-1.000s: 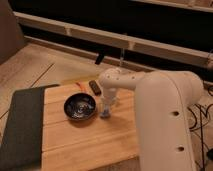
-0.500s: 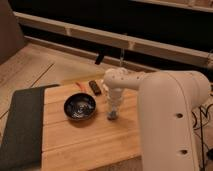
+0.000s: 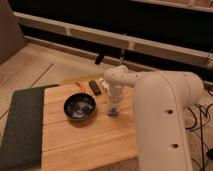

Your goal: Wipe the white sponge on the table

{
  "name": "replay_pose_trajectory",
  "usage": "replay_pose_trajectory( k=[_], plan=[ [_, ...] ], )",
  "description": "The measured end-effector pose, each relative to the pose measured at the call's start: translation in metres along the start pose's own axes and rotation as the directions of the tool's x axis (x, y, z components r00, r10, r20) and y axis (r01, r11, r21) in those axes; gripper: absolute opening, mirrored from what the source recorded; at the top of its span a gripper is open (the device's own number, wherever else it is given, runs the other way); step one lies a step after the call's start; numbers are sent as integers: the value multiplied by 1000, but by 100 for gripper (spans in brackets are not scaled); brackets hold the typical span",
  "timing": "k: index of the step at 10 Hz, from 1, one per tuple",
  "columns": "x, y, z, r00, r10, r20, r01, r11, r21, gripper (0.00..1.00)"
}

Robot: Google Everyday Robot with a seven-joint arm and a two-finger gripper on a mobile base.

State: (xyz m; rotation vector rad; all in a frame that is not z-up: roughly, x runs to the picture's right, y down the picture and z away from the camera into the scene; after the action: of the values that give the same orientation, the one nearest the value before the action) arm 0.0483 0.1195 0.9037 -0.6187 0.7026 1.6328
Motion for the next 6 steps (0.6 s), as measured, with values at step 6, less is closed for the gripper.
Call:
replay_pose_trajectory(
  k=[6],
  plan=[
    [9,63,0,995,-97,-3,96,992,-80,0]
  ],
)
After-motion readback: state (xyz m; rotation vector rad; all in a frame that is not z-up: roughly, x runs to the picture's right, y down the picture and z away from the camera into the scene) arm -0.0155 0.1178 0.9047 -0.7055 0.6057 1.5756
